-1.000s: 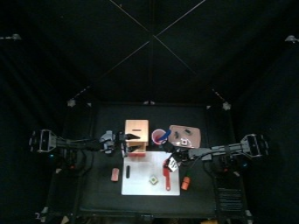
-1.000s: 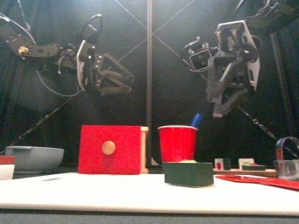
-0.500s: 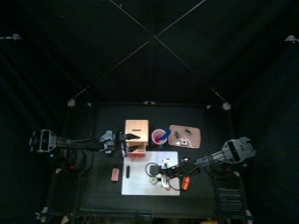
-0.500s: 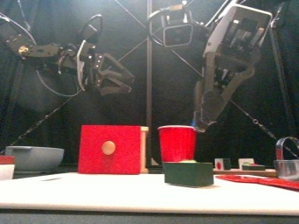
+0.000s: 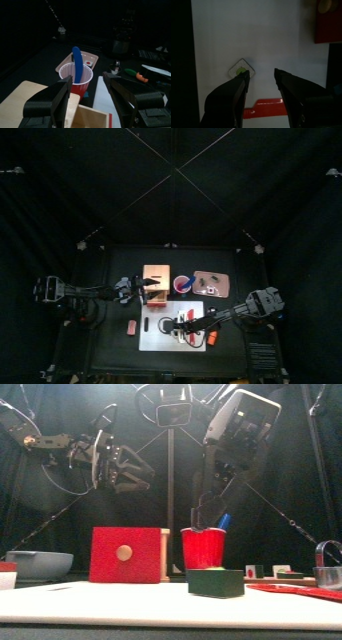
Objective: Place sushi on board then cut the sushi with the knife then place the pieces on the plate
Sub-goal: Place the 4 sushi pieces on the plate
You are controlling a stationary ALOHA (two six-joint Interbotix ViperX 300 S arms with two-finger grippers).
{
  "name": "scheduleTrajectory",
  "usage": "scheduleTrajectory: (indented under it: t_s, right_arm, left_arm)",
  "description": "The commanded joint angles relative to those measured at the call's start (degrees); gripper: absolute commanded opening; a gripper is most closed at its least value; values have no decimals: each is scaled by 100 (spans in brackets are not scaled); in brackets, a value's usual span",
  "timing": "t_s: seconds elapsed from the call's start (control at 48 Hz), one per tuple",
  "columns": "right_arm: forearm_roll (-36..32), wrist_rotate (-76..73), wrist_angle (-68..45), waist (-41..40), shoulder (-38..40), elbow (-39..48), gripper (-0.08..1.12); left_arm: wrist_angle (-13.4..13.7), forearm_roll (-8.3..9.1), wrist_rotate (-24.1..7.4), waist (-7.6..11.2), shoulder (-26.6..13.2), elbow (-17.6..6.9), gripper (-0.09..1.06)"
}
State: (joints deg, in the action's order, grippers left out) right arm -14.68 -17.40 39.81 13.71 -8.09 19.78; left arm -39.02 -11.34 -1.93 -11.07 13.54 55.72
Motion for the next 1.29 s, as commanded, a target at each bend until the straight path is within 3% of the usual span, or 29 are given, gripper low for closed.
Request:
scheduleTrajectory:
  t_s: [0.021, 0.167, 0.396, 0.625, 1.042, 1.292]
  right_arm:
    - [984, 352, 123, -352, 158, -97, 82]
    - [2118, 914, -237, -659, 202, 114, 82]
    - [2689, 1503, -773, -782, 334, 325, 90]
    - [2725, 1529, -1046, -747, 316, 343, 100]
    - [2777, 1512, -1028, -633, 149, 255, 100]
    - [1758, 1784, -668, -149, -70, 97, 100]
  left_arm:
    - [-123, -62, -9, -53, 88, -220, 88]
    - [-141, -53, -9, -44, 202, -264, 88]
    - [-149, -44, -9, -44, 545, -211, 88]
    - [-141, -62, -9, 0, 580, -167, 88]
    - [-141, -70, -9, 0, 571, -149, 88]
    - [-132, -79, 9, 62, 554, 9, 88]
